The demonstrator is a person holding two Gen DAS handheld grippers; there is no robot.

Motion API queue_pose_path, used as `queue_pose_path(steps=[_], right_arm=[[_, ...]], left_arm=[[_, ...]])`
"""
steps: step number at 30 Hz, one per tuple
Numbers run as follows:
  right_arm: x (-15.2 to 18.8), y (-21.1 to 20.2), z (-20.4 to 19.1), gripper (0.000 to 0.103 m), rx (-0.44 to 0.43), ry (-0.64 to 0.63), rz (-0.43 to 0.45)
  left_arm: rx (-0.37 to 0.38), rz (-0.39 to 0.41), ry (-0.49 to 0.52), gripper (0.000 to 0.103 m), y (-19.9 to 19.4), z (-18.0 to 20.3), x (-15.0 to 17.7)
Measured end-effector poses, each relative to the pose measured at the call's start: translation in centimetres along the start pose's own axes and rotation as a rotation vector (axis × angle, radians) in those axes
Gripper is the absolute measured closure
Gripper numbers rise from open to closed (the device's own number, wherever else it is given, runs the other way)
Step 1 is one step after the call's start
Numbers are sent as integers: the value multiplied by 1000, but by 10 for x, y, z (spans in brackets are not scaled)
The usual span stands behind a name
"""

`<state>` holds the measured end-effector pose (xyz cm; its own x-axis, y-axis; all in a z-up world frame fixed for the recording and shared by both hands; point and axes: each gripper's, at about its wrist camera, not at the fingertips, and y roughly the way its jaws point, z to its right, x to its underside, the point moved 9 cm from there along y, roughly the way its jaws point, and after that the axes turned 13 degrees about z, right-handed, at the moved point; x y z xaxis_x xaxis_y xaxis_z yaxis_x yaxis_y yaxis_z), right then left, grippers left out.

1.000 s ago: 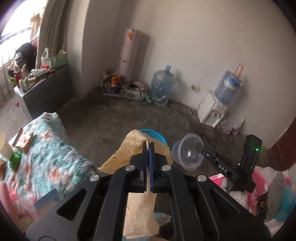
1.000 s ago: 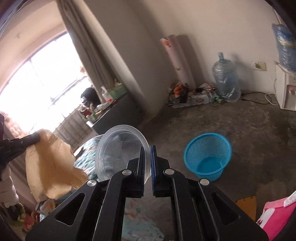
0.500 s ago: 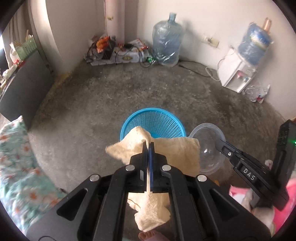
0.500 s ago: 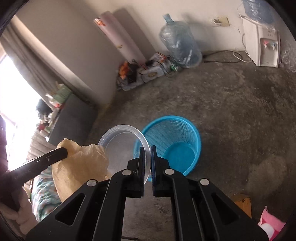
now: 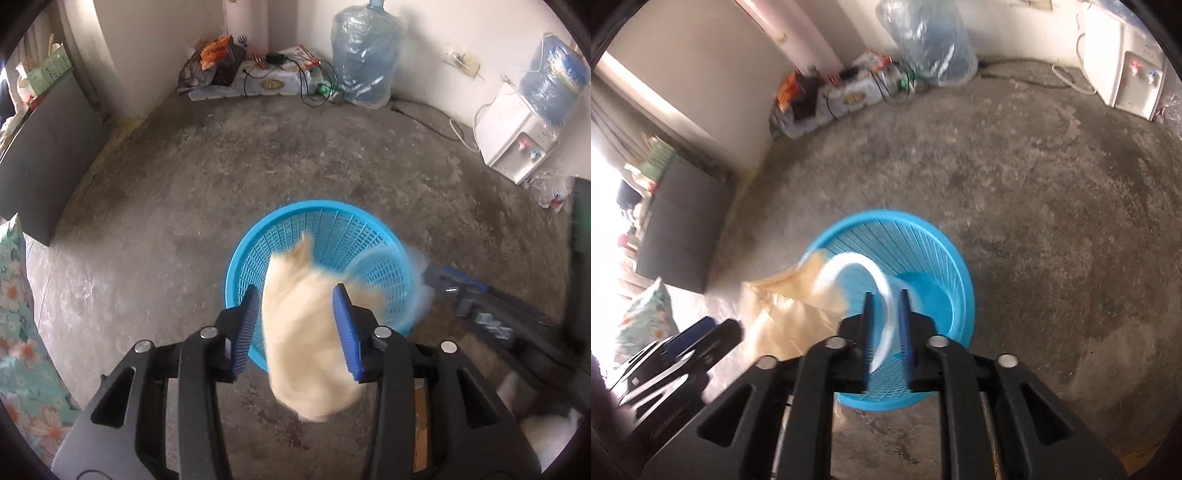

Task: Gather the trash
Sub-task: 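Carry both held items over the blue wastebasket and open both tools, then move both open tools back to the trash pile on the bed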

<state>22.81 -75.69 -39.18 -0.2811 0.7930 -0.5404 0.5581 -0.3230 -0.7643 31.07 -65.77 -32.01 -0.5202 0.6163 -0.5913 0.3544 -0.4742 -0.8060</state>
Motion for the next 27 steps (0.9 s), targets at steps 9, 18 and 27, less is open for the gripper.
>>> queue_pose_path(steps=[9, 18, 27], right_arm=[[0, -22, -9, 73, -24, -12, 67], [-12, -137, -49, 73, -184, -6, 205], [28, -287, -176, 53, -468, -292, 276]], left_arm=[[30, 95, -7, 62, -45, -13, -33], [115, 182, 12, 62, -221, -53, -63], [-122, 425, 13, 49, -486, -188, -2]])
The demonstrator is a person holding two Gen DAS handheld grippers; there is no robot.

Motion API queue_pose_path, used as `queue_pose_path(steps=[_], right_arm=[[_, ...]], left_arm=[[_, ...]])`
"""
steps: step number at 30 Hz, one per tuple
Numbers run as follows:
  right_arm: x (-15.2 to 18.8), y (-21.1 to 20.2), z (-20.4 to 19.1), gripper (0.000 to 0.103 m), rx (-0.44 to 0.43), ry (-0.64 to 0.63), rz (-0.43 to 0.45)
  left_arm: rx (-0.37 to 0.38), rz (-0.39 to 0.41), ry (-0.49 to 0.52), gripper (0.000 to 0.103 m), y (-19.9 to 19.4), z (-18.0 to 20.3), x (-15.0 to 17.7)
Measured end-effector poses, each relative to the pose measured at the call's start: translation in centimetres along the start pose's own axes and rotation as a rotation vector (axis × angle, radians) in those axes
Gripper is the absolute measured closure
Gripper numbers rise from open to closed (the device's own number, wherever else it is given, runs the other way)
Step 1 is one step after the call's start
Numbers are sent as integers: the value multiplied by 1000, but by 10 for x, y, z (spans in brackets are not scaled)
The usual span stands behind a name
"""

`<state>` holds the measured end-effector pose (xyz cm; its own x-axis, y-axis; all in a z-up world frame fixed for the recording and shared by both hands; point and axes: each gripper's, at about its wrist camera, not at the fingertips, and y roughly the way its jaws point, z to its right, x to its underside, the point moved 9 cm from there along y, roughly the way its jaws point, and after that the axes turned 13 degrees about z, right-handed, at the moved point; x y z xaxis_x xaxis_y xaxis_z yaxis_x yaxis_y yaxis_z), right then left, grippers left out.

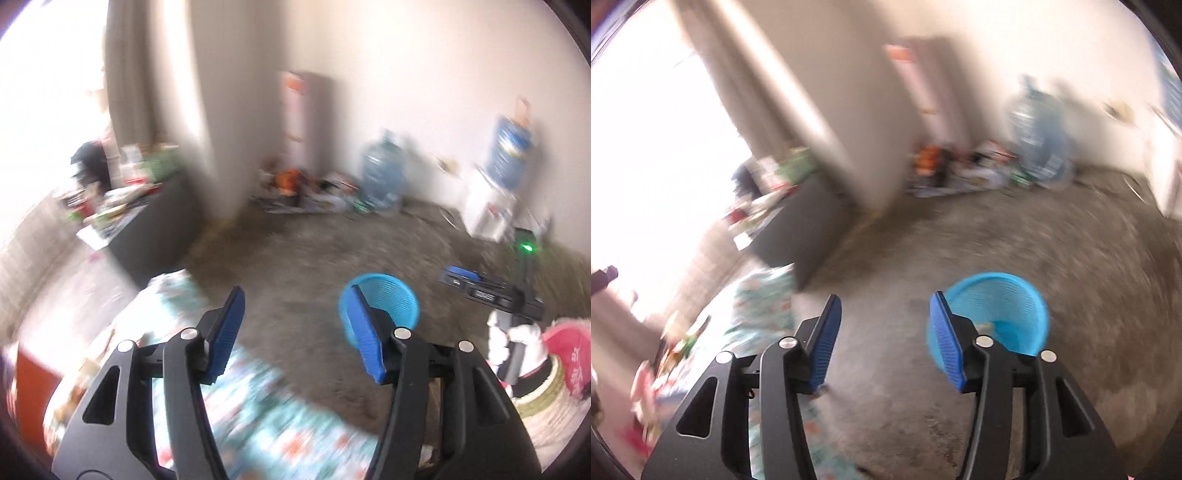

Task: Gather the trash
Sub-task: 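Move both open tools back to the trash pile on the bed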

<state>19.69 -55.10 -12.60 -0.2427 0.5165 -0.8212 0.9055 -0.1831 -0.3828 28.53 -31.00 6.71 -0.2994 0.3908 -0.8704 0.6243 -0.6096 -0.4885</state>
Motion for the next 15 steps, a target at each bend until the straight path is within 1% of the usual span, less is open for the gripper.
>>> queue_pose_path(steps=[1, 3, 4, 5, 7, 8, 10, 11, 12, 13, 15], right_arm=[[4, -8, -29, 52, -62, -29, -14], [13, -21, -73, 52, -153, -81, -44], [17, -28, -90, 51, -189, -95, -53], [26, -36, -114, 47, -246, -110, -71], [48, -47, -155, 46, -350, -126, -127], [64, -54, -179, 45, -422, -118, -171], [91, -60, -213, 42, -527, -93, -255], [114, -61, -235, 42, -585, -72, -316], [128, -62, -246, 42, -610, -69, -351], [151, -60, -264, 42, -649, -60, -407], [185, -50, -281, 42, -656, -40, -496]], left_arm=[[-37, 18, -43, 48, -28, -22, 6], [-104, 53, -110, 47, -74, -57, 21], [-151, 82, -144, 46, -100, -76, 32], [-186, 105, -171, 45, -120, -91, 43], [-253, 138, -238, 45, -159, -118, 73], [-278, 146, -270, 45, -175, -129, 88], [-314, 162, -344, 45, -202, -148, 120], [-329, 169, -370, 45, -213, -155, 135], [-342, 180, -391, 45, -224, -160, 151], [-356, 184, -405, 45, -232, -166, 165], [-379, 179, -429, 45, -241, -173, 190]])
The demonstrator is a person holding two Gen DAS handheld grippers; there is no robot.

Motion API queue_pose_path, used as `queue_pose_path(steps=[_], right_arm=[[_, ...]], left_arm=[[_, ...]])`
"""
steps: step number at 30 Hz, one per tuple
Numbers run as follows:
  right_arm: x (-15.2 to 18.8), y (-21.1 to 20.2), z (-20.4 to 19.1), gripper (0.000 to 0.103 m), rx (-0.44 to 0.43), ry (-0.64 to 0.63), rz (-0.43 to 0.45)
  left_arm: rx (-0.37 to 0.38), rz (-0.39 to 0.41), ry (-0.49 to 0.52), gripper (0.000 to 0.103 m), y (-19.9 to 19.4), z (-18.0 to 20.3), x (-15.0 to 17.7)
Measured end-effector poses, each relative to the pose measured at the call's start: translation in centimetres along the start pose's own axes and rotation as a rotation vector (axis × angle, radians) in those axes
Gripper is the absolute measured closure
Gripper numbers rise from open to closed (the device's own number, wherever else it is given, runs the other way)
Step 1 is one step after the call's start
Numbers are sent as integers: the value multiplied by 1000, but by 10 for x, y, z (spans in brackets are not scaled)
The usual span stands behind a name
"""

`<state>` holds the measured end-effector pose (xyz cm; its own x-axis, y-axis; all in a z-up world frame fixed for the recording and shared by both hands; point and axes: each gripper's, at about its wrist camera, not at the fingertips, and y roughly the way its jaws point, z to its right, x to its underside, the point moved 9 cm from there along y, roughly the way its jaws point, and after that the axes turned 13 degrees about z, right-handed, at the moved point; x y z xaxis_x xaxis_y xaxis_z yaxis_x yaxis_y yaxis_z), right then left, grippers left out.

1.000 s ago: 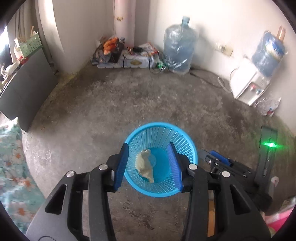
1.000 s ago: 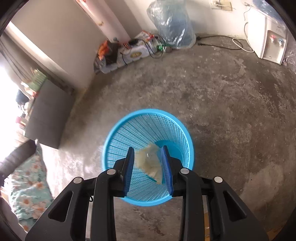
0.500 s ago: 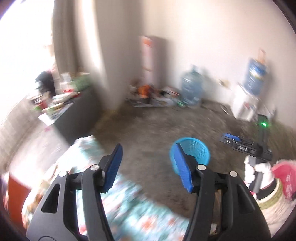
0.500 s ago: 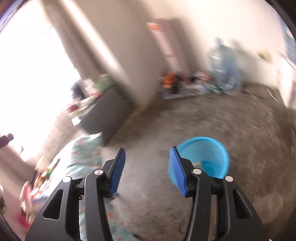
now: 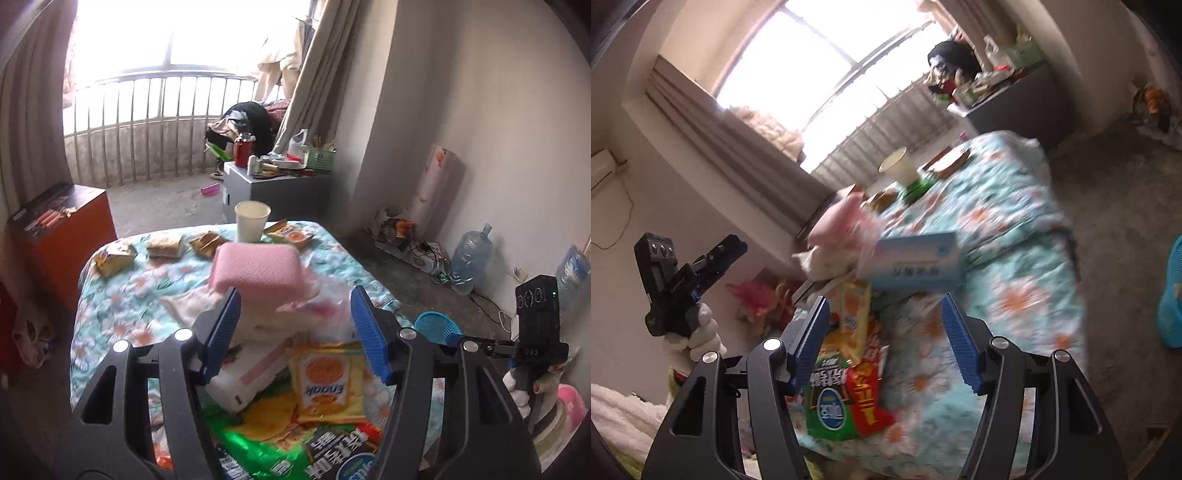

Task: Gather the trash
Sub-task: 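Move both open tools back to the trash pile on the bed, then grasp the pink mesh pad with the left tool while the right tool grasps the yellow Enaak packet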

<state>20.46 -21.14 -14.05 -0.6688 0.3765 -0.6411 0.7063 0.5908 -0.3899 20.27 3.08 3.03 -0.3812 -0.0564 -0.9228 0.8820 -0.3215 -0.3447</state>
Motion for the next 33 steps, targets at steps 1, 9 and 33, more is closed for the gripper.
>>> queue_pose_path(steps=[1, 9, 33], right_arm=[[9, 12, -1, 42, -2, 13, -29], [42, 78, 7, 42, 12, 125, -146], [54, 102, 6, 63, -5, 161, -199]], left_arm=[[-8, -4, -7, 45, -3, -8, 9], [-31, -21, -7, 45, -7, -25, 44], [132, -313, -439, 47, 142, -88, 19]])
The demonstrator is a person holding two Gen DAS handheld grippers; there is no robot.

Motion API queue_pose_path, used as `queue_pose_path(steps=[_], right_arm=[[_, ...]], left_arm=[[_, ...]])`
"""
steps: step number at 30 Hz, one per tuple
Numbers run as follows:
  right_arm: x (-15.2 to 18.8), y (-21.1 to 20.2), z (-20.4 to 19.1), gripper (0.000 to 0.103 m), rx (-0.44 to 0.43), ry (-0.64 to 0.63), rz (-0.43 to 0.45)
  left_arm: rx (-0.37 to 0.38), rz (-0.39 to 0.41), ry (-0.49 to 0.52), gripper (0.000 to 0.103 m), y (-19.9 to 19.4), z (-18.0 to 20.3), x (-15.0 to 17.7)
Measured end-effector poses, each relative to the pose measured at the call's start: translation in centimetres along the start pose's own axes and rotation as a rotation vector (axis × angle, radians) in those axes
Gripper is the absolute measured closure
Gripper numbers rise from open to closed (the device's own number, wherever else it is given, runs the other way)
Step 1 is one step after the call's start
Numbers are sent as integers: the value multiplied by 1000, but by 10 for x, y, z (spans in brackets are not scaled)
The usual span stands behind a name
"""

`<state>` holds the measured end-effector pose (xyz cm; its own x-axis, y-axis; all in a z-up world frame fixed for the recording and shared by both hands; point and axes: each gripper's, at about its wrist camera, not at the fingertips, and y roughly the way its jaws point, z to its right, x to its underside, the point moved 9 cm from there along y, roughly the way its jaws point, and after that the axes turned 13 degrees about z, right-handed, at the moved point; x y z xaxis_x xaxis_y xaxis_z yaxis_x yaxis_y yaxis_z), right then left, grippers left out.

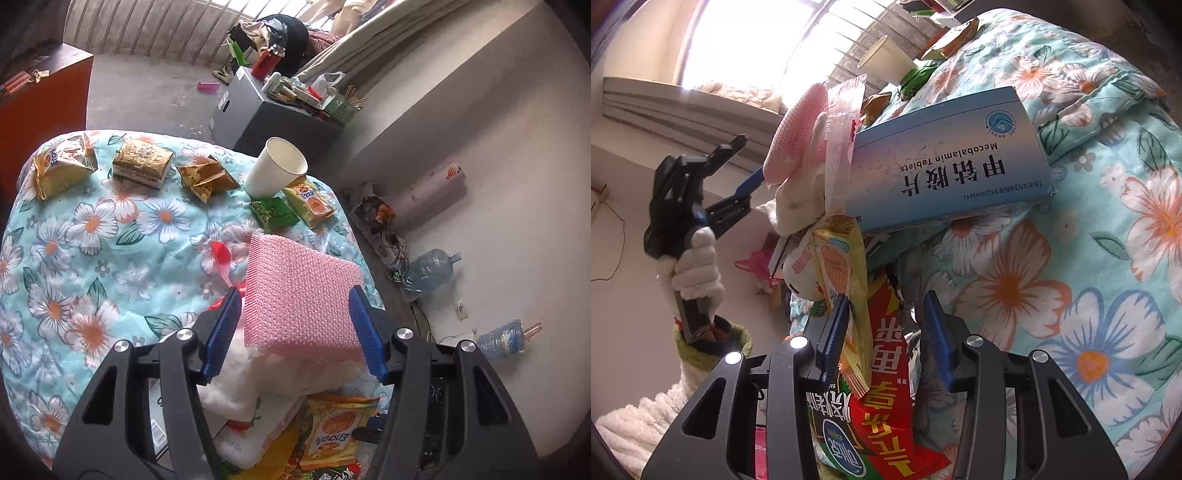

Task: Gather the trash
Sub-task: 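Grasp the pink mesh pad with the left tool while the right tool grasps the yellow Enaak packet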

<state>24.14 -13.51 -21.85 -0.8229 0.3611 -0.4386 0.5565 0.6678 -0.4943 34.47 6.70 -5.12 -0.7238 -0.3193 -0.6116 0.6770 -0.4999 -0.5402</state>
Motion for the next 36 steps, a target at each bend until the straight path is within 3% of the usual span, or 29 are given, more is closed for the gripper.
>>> queue_pose_path(steps=[7, 12, 22, 36], right_arm=[[1, 5, 3, 68, -7, 9, -12], [2, 5, 2, 74, -20, 15, -15], [0, 0, -11, 94, -35, -8, 4], [-11, -17, -35, 98, -47, -99, 65]], left_arm=[[29, -71, -95, 63, 18, -13, 6], [41, -72, -108, 68, 19, -12, 6], [70, -9, -90, 80, 6, -5, -2], [124, 151, -3, 82, -49, 32, -22]])
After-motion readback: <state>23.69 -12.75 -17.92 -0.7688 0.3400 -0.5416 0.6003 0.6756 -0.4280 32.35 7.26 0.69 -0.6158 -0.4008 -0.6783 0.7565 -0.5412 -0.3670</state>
